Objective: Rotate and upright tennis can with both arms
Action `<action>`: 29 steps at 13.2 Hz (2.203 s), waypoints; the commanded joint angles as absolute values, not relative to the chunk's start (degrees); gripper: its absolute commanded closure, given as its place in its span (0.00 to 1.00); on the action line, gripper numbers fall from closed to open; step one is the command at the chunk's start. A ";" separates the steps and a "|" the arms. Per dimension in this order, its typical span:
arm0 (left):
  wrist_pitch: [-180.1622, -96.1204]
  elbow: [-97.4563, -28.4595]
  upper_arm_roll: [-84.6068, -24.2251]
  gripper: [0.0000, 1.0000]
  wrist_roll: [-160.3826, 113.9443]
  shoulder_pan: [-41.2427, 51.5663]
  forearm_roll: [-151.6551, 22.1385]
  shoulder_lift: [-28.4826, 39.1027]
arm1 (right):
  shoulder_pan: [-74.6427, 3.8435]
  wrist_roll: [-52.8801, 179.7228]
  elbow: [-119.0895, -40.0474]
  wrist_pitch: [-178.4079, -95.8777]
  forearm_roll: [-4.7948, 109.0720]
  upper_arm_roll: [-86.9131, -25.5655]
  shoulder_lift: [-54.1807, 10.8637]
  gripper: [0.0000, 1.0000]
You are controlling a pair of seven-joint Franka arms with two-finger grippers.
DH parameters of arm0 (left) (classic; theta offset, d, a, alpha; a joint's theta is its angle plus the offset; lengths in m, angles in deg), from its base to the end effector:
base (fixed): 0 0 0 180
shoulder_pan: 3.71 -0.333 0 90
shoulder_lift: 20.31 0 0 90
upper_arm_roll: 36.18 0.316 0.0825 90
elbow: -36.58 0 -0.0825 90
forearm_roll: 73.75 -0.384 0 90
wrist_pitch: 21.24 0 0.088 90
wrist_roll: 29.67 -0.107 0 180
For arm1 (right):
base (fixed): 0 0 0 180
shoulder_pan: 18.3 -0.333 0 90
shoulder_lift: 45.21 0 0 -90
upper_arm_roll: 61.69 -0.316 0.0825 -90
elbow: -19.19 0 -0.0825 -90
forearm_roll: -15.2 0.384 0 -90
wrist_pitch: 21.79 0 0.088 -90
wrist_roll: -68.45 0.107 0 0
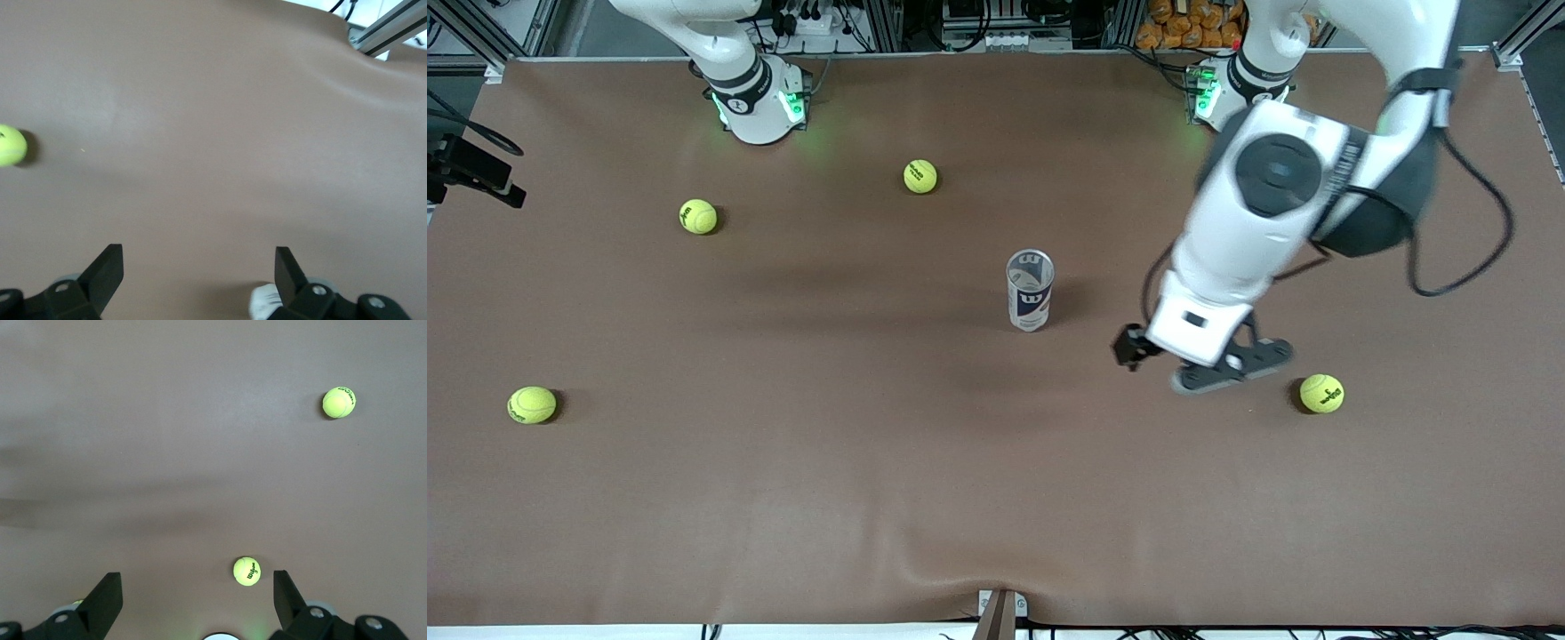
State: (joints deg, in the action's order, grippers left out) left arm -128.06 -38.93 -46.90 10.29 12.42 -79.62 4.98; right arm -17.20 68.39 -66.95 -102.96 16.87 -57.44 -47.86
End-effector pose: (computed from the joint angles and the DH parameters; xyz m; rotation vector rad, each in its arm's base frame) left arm 0.6392 -0.2861 0.4994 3.0732 0.3499 0.1633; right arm 0.5215 -0.0465 0.6675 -3.1038 0.1371 0.0607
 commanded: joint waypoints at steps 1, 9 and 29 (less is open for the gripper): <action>-126.36 -40.15 -47.78 0.00 -0.28 5.71 -75.87 2.28 | -16.98 69.33 -66.50 -102.91 18.02 -57.73 -48.20 0.00; -115.13 -40.85 -43.30 0.00 -17.44 -1.78 -76.30 -4.91 | -17.51 69.16 -66.50 -103.08 17.84 -58.17 -48.20 0.00; -112.74 -54.56 -32.31 0.00 -31.35 -0.03 -75.33 -22.77 | -17.25 69.77 -64.92 -103.00 17.05 -58.08 -48.11 0.00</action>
State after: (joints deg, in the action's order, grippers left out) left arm -112.68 -54.68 -32.43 -31.42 -1.27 -76.21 -22.28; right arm -17.38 68.90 -65.74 -103.36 17.07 -57.99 -47.87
